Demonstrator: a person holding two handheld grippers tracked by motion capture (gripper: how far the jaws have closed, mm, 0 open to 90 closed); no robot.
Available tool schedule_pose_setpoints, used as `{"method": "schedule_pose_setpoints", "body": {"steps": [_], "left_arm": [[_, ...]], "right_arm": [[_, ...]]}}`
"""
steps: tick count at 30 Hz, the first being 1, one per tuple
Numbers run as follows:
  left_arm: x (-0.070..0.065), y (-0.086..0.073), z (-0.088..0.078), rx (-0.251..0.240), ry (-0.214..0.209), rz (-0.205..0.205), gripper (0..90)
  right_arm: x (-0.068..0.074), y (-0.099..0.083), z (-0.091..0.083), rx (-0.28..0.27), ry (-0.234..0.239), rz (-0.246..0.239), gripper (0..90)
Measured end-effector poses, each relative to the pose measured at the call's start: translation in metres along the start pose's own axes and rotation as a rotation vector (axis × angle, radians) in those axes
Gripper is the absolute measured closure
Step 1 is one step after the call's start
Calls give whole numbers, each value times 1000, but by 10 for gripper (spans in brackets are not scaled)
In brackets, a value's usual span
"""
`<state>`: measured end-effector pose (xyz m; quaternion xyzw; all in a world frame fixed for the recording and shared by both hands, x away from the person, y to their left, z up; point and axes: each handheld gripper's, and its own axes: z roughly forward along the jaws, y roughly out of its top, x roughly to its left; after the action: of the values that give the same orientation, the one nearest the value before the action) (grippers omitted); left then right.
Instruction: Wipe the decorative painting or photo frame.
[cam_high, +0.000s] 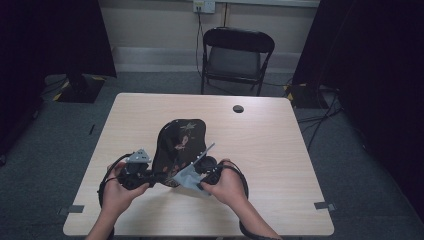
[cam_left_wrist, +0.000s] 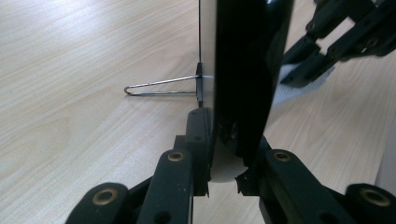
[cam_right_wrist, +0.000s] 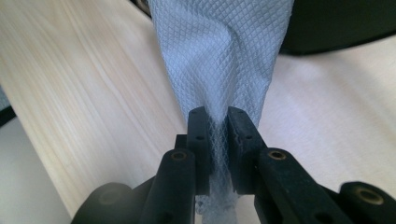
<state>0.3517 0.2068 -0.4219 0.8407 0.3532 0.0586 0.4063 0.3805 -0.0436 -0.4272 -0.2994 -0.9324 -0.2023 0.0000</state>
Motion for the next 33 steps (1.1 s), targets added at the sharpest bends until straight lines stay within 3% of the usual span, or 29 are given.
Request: {"method": "schedule_pose_setpoints", "body": {"steps": [8, 14, 22, 33], "left_arm": [[-1, 0, 0, 1, 1, 0, 786], [0, 0, 0, 0, 1, -2, 786], [0, 0, 0, 2, -1, -3, 785], [0, -1, 0, 4, -2, -8, 786]], "right_arm": [[-1, -15, 24, 33, 29, 13, 810], [-2, -17, 22, 20, 32, 16, 810], [-2, -12, -11, -10, 4, -7, 811], [-4, 9, -91, -98, -63, -28, 811]]}}
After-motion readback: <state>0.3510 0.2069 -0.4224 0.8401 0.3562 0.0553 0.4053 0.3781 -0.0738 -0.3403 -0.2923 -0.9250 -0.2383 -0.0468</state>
